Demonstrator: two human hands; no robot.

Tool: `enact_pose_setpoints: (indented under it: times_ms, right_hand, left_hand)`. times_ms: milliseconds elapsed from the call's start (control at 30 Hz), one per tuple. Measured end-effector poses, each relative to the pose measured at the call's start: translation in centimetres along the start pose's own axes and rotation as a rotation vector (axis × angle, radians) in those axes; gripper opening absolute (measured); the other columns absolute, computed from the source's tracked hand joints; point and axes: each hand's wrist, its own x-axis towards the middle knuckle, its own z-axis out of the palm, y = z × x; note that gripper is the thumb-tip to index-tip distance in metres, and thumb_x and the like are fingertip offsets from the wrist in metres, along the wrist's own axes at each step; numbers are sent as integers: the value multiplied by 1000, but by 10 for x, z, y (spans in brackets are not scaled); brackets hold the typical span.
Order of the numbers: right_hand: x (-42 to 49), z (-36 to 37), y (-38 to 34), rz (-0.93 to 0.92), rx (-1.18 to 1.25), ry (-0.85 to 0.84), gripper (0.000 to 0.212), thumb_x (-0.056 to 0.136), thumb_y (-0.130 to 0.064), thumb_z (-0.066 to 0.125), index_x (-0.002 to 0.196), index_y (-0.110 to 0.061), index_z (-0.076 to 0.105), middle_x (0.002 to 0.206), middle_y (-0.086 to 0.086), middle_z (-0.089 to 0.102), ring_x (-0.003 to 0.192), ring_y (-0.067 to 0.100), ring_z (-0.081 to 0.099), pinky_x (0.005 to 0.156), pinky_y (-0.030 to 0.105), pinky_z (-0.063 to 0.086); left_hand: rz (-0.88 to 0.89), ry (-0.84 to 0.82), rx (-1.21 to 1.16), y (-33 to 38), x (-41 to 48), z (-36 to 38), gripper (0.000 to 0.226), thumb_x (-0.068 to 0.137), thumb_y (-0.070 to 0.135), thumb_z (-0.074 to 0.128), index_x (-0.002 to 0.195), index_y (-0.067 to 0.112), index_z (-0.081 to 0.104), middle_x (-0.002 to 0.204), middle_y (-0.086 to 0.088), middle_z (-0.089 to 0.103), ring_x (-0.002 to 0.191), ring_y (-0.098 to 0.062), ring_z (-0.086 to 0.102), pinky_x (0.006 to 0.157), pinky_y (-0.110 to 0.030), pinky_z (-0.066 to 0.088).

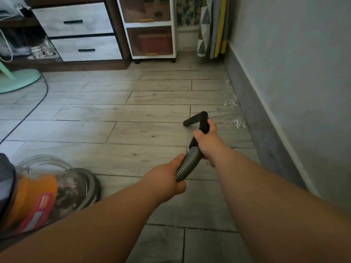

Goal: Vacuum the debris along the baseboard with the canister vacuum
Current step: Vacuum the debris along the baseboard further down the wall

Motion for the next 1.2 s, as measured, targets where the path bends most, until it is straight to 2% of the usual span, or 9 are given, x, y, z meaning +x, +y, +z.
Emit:
enact_pose_setpoints:
  times_ms: [233,400,467,567,633,767,900,1133,1200]
  right_hand:
    - [-20,-43,9,16,-20,143,74,96,-21,46,152,-46,3,132,15,49,97,33,59,87,54,54]
    - [-34,-98,24,38,-23,289,75,96,-23,47,152,-45,2,134,14,47,77,24,51,85,54,55]
    - [-40,-118,29,64,-40,323,76,96,-23,47,152,-46,1,135,15,46,78,25,51,85,53,55]
    - [-51,-136,34,95,-102,320,75,98,-25,47,153,-46,0,139,17,44,88,29,52,87,53,53]
    - [-54,-140,38,92,-137,313,75,99,-26,47,153,-46,-1,140,17,45,90,29,52,87,52,54]
    - [-50,-134,40,103,-133,327,75,99,-24,45,152,-46,-3,131,16,50,73,23,52,76,44,55]
    - [-38,-125,36,111,-133,330,77,98,-23,46,152,-46,-4,124,18,54,68,23,50,69,41,51]
    - [-20,-129,31,100,-160,319,80,97,-22,47,153,-45,-5,115,15,51,72,25,52,80,48,55]
    - [-17,-130,30,98,-172,323,80,96,-23,48,152,-46,-4,119,16,52,78,27,55,82,48,55]
  left_hand:
    - [65,-137,-32,37,0,9,81,91,30,57,151,39,3,106,0,54,81,-14,53,71,-24,44]
    - [161,-215,-30,81,3,25,80,91,30,57,151,41,5,122,-6,56,83,-16,53,74,-26,47]
    - [197,-244,-24,97,2,32,80,91,30,57,151,41,6,123,-5,55,85,-16,54,73,-25,45]
    - [241,-291,2,110,2,41,80,91,30,57,152,39,5,127,-7,54,94,-19,57,75,-24,43]
    - [255,-309,11,113,1,46,80,92,30,57,152,38,5,127,-6,54,91,-17,54,73,-22,41]
    - [241,-307,4,106,3,46,80,92,30,57,152,38,5,126,-5,53,86,-12,49,73,-21,40]
    - [220,-311,-31,100,9,42,79,92,28,57,151,38,5,121,-5,55,84,-13,50,72,-21,41]
    - [209,-302,-40,102,28,44,81,92,28,57,152,36,4,125,-7,54,85,-15,52,75,-24,44]
    - [206,-305,-44,104,31,45,81,92,28,57,152,37,3,125,-7,54,85,-15,53,74,-25,45]
